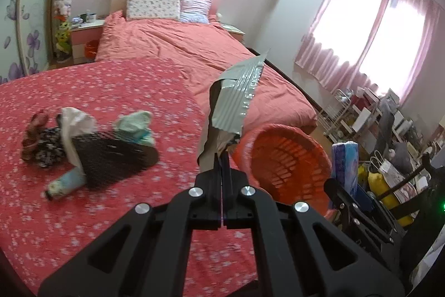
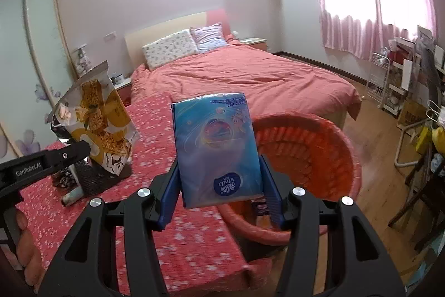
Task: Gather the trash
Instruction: 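Carry the tissue pack and paper bag over the orange basket, then open both tools to drop the tissue pack and paper bag into the basket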
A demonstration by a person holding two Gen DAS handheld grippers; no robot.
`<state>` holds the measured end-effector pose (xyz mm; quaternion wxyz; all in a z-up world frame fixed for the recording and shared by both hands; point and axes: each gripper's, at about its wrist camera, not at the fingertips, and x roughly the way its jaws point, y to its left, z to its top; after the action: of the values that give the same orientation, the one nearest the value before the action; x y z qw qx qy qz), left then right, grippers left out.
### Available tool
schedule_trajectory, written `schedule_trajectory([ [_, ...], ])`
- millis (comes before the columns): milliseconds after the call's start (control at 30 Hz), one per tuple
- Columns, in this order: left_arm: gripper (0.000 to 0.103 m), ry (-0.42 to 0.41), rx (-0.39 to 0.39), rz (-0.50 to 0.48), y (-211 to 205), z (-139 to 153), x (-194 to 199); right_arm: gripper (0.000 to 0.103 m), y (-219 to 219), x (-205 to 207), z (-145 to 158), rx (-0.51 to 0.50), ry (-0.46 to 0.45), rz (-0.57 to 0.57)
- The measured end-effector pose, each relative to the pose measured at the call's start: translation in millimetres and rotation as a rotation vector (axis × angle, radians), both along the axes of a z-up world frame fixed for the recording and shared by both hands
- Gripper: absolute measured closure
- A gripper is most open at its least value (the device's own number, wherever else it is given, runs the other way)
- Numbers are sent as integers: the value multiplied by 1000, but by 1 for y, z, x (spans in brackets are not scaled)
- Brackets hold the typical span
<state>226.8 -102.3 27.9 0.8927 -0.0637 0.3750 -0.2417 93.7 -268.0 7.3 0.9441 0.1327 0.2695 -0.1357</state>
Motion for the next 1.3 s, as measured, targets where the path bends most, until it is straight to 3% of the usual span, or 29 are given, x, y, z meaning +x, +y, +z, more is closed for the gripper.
schedule_trajectory([
  [700, 102, 87, -22, -195, -115, -38, -4, 49, -75, -2, -21, 46, 16, -154],
  [1300, 101, 145, 14, -258, -158, -77, 11, 49, -100, 14, -38, 101, 43, -170],
])
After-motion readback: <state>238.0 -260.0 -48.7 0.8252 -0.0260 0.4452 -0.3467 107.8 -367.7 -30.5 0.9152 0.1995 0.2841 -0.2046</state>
